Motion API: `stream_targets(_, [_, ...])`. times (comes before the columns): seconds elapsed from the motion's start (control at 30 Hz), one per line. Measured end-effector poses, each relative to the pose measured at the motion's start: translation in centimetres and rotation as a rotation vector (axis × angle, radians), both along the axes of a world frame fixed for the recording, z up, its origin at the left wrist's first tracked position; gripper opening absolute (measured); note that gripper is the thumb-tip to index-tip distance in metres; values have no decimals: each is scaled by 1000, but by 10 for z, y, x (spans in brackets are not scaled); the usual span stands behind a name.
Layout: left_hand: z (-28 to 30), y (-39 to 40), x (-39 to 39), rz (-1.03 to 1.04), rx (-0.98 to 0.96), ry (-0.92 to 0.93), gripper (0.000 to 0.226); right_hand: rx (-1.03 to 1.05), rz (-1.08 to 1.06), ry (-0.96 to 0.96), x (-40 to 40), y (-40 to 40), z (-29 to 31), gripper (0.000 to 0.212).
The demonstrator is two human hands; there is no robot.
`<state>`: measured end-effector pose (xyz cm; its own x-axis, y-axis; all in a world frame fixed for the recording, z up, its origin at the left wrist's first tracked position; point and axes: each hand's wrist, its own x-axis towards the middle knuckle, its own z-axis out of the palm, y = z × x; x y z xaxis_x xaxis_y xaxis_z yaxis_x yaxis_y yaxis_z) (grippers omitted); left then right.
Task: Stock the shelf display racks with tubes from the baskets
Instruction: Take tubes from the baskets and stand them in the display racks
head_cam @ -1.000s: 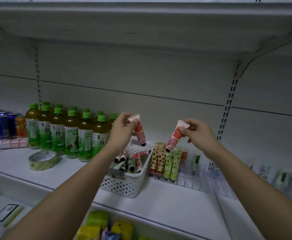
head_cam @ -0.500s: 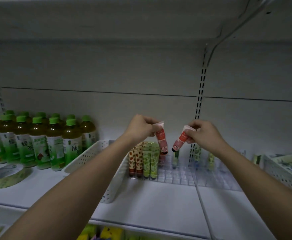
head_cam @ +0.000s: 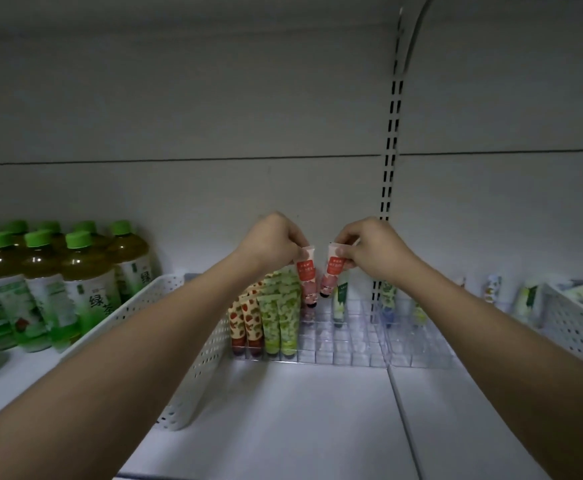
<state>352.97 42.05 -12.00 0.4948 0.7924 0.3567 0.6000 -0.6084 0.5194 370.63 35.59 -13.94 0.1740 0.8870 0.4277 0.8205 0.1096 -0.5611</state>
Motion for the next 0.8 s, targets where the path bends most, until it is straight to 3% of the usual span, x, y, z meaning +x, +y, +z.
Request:
stream_targets(0.23, [-8, 19, 11, 44, -20, 65, 9, -126, 26, -167, -7, 30, -8, 7])
stream_targets(0.5, [-17, 24, 16, 14, 53, 211, 15, -208, 23, -306, -5, 40, -20, 17])
stream_targets(0.8, [-23, 29, 26, -6, 99, 267, 16, -235, -70, -361, -12, 41, -35, 19])
